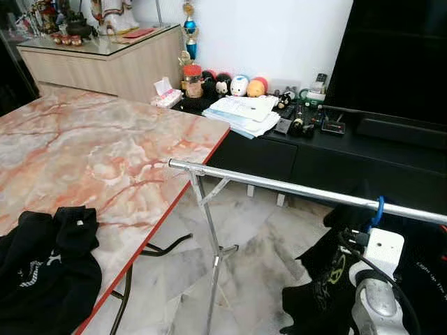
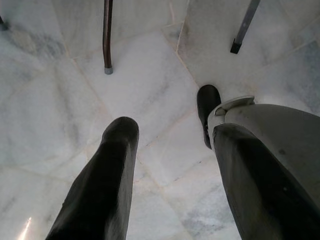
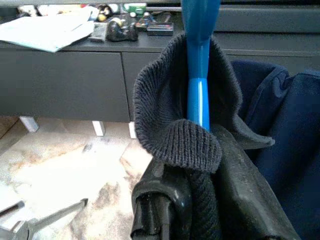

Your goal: Hang hanger

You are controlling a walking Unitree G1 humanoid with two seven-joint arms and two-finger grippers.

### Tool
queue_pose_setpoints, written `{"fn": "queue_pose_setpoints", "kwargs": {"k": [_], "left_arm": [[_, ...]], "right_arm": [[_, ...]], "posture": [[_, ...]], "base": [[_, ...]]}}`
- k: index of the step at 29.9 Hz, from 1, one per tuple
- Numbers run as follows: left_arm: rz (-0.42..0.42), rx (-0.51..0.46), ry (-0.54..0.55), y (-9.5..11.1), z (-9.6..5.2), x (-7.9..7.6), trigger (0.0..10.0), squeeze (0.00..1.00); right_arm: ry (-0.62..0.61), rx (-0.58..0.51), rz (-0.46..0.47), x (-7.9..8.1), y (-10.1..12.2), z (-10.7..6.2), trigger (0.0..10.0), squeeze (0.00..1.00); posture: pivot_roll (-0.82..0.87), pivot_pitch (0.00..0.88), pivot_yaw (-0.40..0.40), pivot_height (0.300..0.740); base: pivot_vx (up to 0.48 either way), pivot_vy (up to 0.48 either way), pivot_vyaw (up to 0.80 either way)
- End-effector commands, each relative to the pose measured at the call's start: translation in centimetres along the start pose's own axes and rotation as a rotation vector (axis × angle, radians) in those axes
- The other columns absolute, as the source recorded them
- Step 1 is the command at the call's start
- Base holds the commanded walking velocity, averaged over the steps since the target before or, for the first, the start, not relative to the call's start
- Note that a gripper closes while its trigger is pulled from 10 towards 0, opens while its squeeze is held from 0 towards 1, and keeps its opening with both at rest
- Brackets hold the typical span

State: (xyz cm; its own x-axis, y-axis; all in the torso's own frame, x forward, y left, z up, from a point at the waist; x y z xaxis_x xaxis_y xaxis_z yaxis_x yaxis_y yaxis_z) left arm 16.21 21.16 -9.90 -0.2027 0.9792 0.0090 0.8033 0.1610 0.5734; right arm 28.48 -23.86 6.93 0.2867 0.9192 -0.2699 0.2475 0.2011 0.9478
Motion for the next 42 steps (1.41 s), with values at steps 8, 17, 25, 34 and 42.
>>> {"fn": "queue_pose_setpoints", "kwargs": {"k": [8, 17, 25, 34, 42], "left_arm": [[-0.046, 0.019, 0.037, -0.6, -0.2, 0.8, 10.0, 0.0], [-0.08, 0.029, 0.033, -0.9, -0.2, 1.0, 10.0, 0.0], [-0.099, 0.042, 0.049, -1.6, -0.6, 2.6, 10.0, 0.0], [-0.105, 0.054, 0.061, -2.1, -0.9, 3.5, 10.0, 0.0], [-0.108, 0.056, 0.059, -2.3, -1.0, 3.5, 10.0, 0.0]], "right_arm": [[0.113, 0.067, -0.049, 0.9, -2.8, -3.2, 0.0, 0.0], [0.153, 0.079, 0.004, 1.5, -2.2, -1.9, 10.0, 0.0], [0.16, 0.088, 0.022, 2.2, -2.0, -1.5, 10.0, 0.0], [0.108, 0.106, 0.056, 1.8, -2.2, -1.3, 10.0, 0.0], [0.093, 0.129, 0.074, 1.6, -2.3, -1.0, 10.0, 0.0]], "posture": [[-0.04, 0.018, 0.062, 0.74], [-0.03, 0.011, 0.06, 0.74], [-0.01, 0.031, 0.057, 0.74], [-0.01, 0.044, 0.06, 0.74], [-0.01, 0.045, 0.059, 0.74]], "base": [[0.0, 0.0, 0.0], [0.0, 0.0, 0.0], [-0.202, 0.0, 0.0], [-0.306, 0.0, 0.0], [-0.317, 0.0, -0.4]]}}
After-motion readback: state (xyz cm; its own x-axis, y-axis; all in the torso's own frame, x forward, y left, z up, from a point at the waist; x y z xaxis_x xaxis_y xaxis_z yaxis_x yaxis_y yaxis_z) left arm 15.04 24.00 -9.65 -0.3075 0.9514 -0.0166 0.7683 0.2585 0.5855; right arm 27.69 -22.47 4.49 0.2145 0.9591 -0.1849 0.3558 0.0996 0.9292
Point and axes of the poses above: a point about 5 cm out from each wrist's last joint towards the gripper, its own z axis pointing out of the wrist towards the gripper, its own y axis along the axis of the wrist's last joint, x = y × z, the point moved 1 cm from there along z, pointing out of the wrist towards the gripper, and after that the axes turned 11 degrees about -z, right-handed, at the moved point
